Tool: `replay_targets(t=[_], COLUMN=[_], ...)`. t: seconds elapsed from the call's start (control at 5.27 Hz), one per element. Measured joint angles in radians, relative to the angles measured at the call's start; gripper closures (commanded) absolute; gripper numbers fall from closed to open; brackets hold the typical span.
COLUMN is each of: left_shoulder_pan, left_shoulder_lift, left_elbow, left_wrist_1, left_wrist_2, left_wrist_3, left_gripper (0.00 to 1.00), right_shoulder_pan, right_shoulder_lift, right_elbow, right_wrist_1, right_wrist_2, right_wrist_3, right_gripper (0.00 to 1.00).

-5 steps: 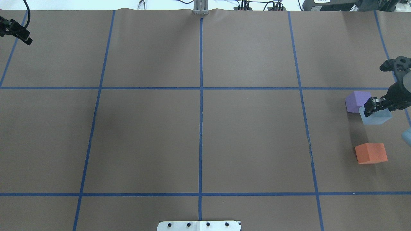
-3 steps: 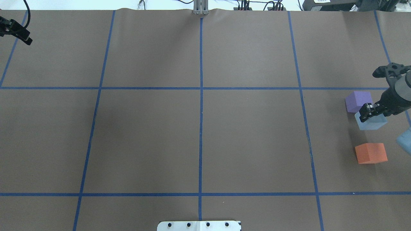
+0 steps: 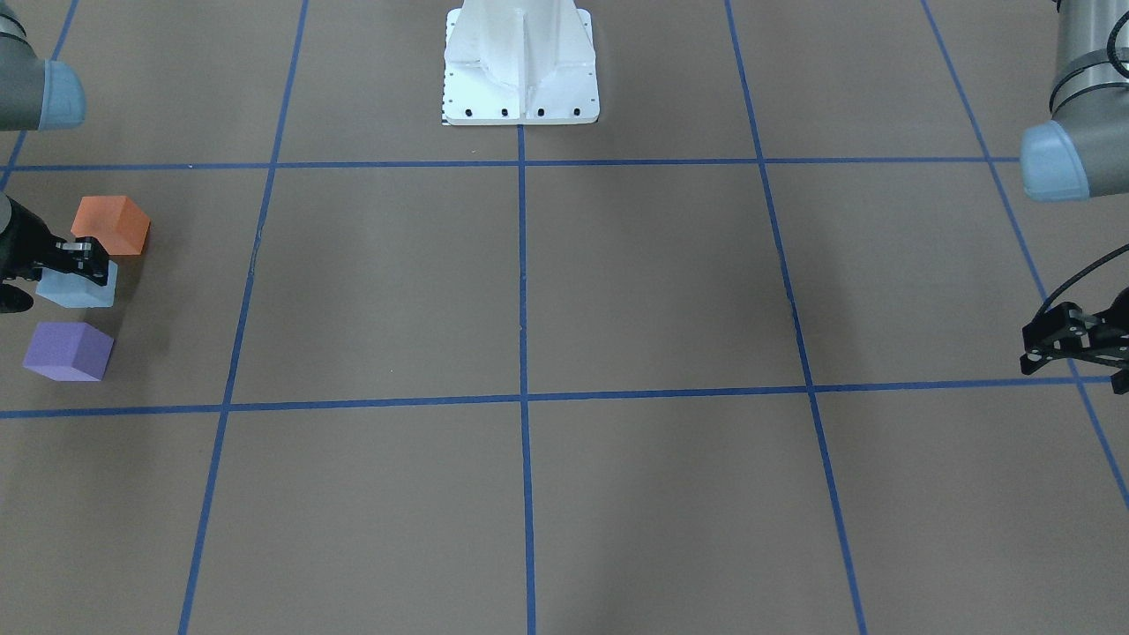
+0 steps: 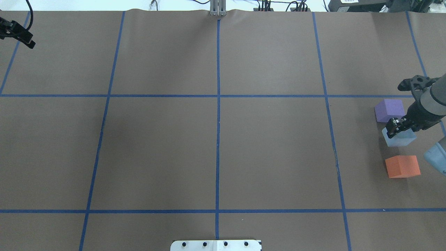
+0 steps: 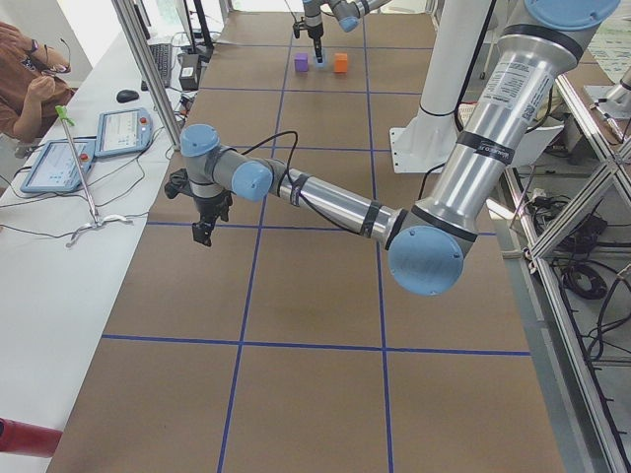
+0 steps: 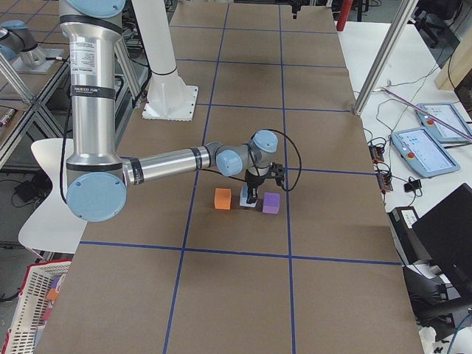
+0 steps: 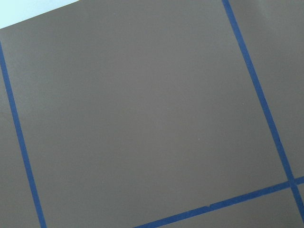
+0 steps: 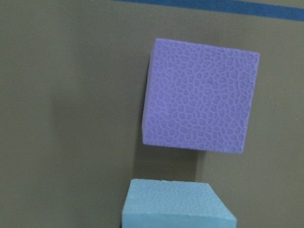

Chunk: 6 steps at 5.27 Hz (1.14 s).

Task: Place blue block between orange and purple blocks
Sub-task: 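Lower the light blue cube between the purple and orange cubes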

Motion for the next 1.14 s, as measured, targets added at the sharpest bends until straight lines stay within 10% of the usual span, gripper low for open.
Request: replay_targets(t=[0.57, 0.76, 0.95, 1.14], left_shoulder_pan=[0.001, 0.001, 0.001, 0.002], left_shoulder_lift=[0.0, 0.0, 0.0, 0.0], left_elbow=[0.0, 0.001, 0.001, 0.002], left_wrist_1=[-0.001, -0.001, -0.001, -0.002], left_wrist_2=[0.0, 0.001, 0.001, 0.002], left_wrist_3=[0.0, 0.0, 0.0, 0.0], left_gripper=[0.0, 0.0, 0.0, 0.0], right_shoulder_pan=[-0.03, -0.036, -0.037, -0.036], right_shoulder_lift=[0.021, 0.024, 0.026, 0.027], right_elbow=[-0.031, -0.037, -0.037, -0.034], right_wrist_1=[0.0, 0.0, 0.001, 0.001], right_wrist_2=[-0.004, -0.005, -0.004, -0.004], right_wrist_3=[0.0, 0.0, -0.002, -0.002], right_gripper=[1.0, 0.36, 0.01, 0.0])
